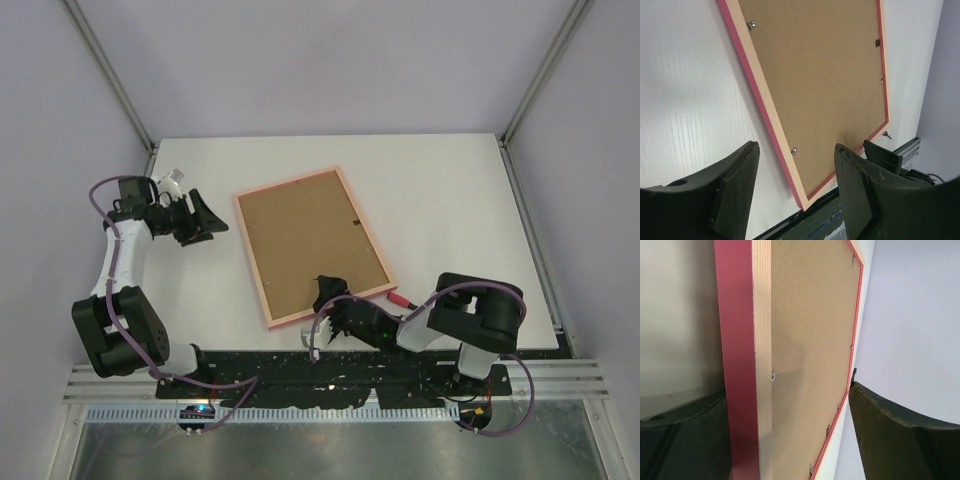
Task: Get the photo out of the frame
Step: Turn over the photo frame at the center of the board.
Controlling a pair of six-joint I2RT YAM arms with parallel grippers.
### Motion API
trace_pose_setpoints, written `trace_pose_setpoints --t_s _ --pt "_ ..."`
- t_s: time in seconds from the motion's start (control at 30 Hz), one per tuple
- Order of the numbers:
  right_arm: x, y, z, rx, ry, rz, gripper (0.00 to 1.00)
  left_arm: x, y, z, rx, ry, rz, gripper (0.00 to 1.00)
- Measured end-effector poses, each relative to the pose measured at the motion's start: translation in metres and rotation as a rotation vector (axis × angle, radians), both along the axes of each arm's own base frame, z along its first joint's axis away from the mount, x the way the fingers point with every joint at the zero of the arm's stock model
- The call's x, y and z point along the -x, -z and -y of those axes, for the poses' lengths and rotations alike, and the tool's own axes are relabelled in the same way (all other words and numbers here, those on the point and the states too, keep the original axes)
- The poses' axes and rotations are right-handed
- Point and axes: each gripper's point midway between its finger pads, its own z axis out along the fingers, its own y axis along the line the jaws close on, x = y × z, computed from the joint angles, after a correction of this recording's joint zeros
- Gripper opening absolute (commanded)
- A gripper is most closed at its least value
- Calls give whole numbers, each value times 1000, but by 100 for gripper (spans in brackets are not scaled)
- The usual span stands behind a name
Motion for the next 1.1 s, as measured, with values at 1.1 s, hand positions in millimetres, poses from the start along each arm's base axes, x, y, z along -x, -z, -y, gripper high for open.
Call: trace_pose_setpoints --t_s 1.1 --pt "-81 3 75 124 296 -276 88 7 2 -1 59 6 -3 65"
